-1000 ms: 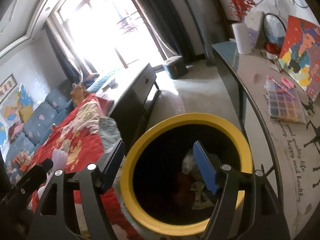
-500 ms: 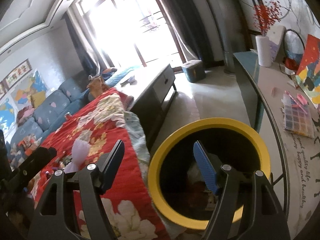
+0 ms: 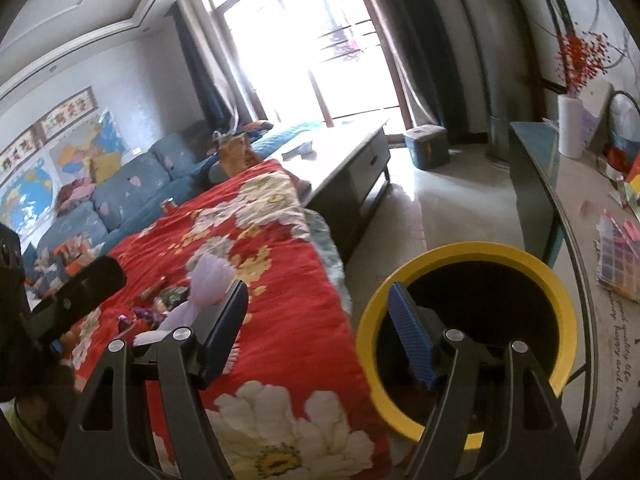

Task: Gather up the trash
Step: 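Return both open tools from the bin to the bedspread, then grasp the red tube with the left tool while the right tool grasps the white foam net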

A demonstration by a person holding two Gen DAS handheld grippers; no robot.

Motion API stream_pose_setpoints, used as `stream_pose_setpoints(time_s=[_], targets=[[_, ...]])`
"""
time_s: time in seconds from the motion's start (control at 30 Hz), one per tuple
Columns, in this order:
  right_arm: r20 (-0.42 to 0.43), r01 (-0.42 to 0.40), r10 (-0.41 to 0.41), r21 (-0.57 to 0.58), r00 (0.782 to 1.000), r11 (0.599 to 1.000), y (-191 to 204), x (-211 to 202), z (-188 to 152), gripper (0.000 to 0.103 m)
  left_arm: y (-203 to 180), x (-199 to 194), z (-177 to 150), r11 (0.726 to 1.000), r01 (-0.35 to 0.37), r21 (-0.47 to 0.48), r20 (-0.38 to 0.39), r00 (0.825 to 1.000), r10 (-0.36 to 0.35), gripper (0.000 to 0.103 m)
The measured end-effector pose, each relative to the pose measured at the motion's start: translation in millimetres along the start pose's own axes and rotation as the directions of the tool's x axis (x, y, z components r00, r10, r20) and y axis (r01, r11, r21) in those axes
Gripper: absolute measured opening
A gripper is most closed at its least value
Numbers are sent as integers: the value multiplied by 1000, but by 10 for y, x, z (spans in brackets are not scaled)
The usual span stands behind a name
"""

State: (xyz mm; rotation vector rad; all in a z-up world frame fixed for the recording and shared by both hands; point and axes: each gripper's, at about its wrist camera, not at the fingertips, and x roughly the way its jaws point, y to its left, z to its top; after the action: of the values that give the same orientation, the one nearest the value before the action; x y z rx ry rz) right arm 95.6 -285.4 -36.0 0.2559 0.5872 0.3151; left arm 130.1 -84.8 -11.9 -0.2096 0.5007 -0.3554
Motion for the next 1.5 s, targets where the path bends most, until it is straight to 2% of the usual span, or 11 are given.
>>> stream_pose_setpoints(time_s=[0.33, 0.97, 1.17, 1.5], targets=[[-48, -68, 63, -95, 997, 993, 436, 105, -106, 71, 270, -257, 10, 998, -63, -26, 34, 997, 64, 92], [-143, -114, 79, -251, 987, 961, 950, 385, -305, 72, 899, -636, -13, 977, -197, -85, 55, 978, 202, 92], [-182, -119, 66, -298, 981, 947, 1049, 567, -379, 72, 1175, -698, -104, 962, -254, -97, 18, 966, 257, 92], [-237, -127, 46, -338, 970, 933, 1110, 882, -430, 72, 1667, -684, -337, 942, -327, -72, -110, 942, 318, 92]])
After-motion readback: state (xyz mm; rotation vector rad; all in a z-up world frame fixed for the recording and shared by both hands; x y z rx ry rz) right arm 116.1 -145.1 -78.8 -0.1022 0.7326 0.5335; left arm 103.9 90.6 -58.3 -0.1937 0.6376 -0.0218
